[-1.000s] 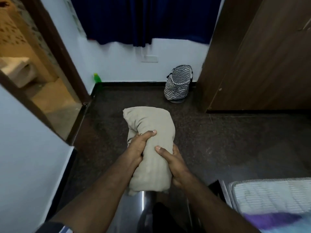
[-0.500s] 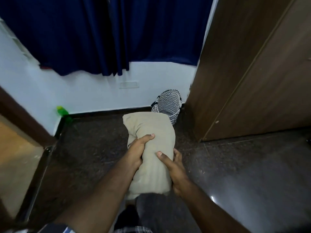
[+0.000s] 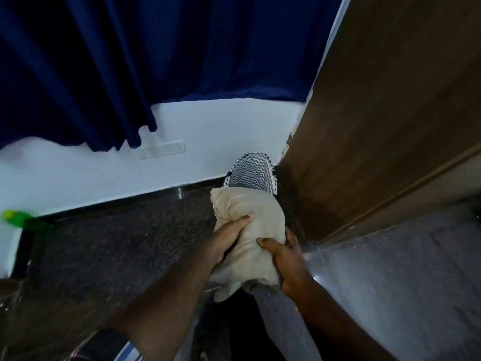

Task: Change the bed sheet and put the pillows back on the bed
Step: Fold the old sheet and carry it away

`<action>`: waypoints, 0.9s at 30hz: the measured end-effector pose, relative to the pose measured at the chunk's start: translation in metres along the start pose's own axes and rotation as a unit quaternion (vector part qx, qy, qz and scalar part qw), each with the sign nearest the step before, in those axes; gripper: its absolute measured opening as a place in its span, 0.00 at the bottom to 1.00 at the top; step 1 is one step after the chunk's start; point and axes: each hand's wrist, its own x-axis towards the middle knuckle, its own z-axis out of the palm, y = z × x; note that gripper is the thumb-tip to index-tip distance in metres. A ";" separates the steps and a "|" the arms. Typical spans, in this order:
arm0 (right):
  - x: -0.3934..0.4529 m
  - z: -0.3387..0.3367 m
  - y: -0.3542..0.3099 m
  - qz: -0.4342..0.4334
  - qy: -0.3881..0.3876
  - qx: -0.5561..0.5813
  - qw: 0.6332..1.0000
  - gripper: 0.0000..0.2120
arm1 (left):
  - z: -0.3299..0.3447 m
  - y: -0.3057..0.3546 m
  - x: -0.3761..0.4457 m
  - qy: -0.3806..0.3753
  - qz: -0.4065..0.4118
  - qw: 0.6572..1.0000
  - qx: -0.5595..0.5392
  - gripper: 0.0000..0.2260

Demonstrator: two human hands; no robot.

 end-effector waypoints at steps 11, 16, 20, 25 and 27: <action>0.382 0.038 -0.055 0.040 -0.022 -0.345 0.937 0.43 | -0.007 0.032 0.311 0.019 -0.107 0.989 -0.099 0.22; 0.488 0.054 -0.008 0.046 -0.015 -0.360 0.932 0.36 | -0.038 0.010 0.388 0.055 -0.169 0.977 -0.119 0.23; 0.532 0.058 0.027 0.025 0.013 -0.391 0.920 0.30 | -0.060 -0.007 0.397 0.168 -0.175 0.969 -0.044 0.21; 0.513 0.048 0.051 -0.010 -0.052 -0.540 0.840 0.33 | -0.058 -0.005 0.402 0.218 -0.010 0.958 0.188 0.27; 0.490 0.043 0.041 -0.026 -0.088 -0.552 0.829 0.34 | -0.054 -0.005 0.399 0.186 -0.013 0.935 0.302 0.36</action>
